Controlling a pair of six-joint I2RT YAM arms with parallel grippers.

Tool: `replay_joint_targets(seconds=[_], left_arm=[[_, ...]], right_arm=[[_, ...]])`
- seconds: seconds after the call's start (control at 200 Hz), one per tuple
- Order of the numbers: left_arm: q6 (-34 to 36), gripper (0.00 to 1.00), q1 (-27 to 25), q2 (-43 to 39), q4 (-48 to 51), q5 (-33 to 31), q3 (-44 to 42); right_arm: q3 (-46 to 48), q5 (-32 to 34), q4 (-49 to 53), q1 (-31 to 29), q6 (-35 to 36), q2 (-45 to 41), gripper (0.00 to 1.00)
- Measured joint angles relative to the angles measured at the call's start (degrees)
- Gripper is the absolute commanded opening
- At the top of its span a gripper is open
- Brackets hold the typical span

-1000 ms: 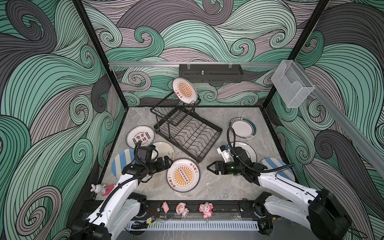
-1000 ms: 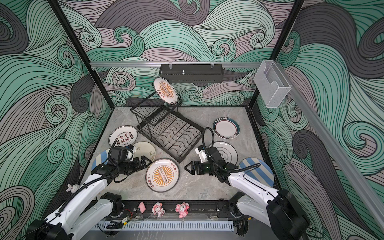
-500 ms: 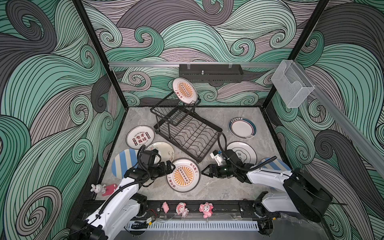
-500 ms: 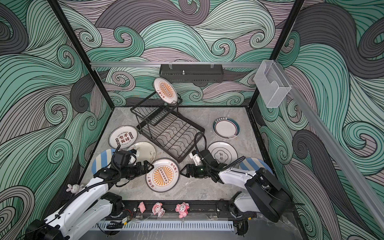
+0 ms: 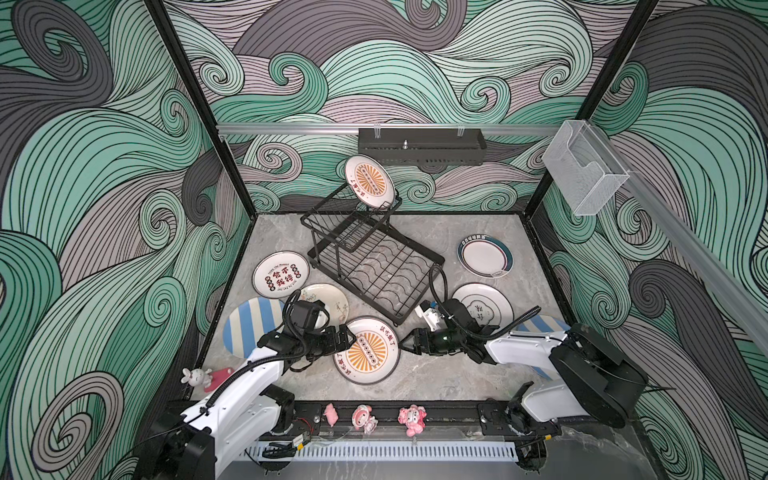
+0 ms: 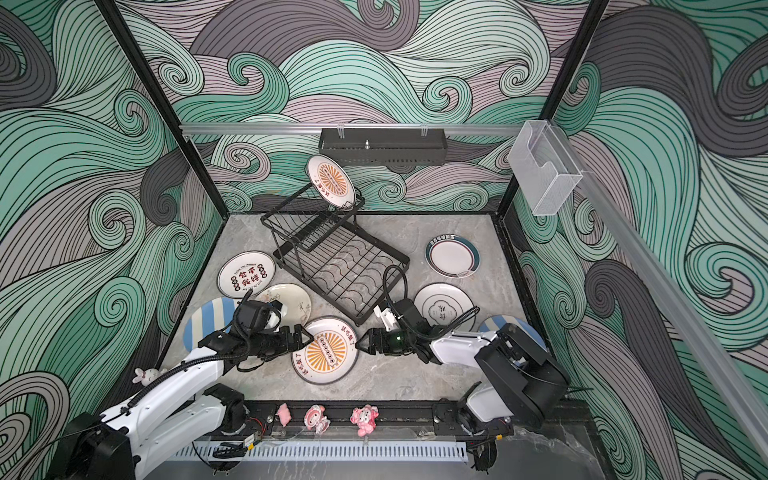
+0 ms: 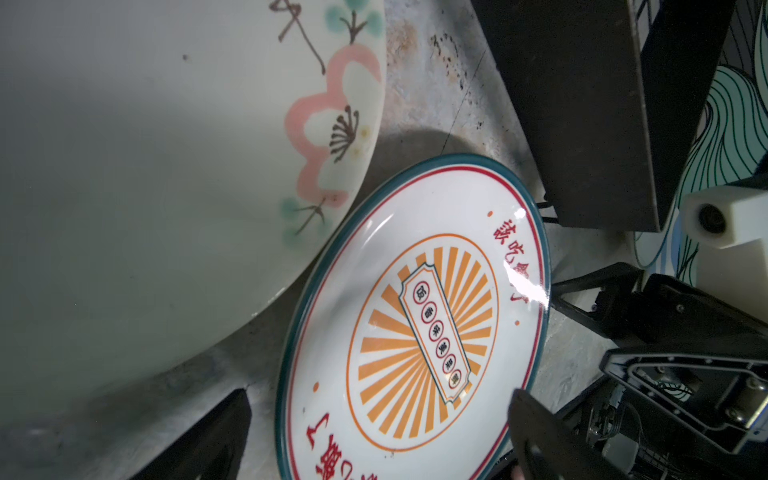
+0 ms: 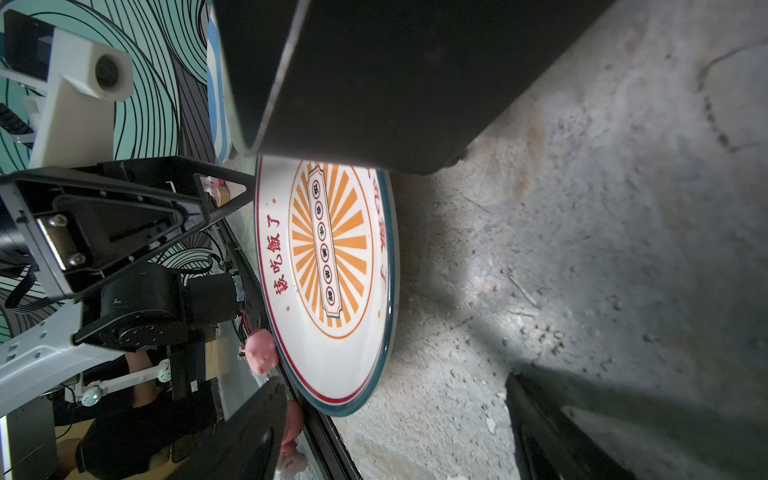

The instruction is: Load the plates into the dish rack

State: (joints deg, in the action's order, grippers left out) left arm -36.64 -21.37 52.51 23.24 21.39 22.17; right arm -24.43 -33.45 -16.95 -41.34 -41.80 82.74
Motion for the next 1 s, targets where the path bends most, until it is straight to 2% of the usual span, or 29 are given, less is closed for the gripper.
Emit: replay_joint_targets(seconds=[0.525, 0.846, 1.001], left_arm=[[1.75, 0.99, -2.49, 1.49, -0.85, 0.74, 0.02], [1.75, 0.99, -3.28, 2.16, -0.96, 0.72, 0.02], [1.77, 0.99, -3.74, 2.14, -0.90, 0.70, 0.02]], right_arm=[[-6.56, -0.72, 4.02, -1.55, 4.00, 5.75, 0.79], [-9.73, -1.86, -0.42, -2.27, 3.39, 11.17, 0.65], [-9.49, -1.18, -1.81, -4.11, 0.48, 12.37, 0.61]])
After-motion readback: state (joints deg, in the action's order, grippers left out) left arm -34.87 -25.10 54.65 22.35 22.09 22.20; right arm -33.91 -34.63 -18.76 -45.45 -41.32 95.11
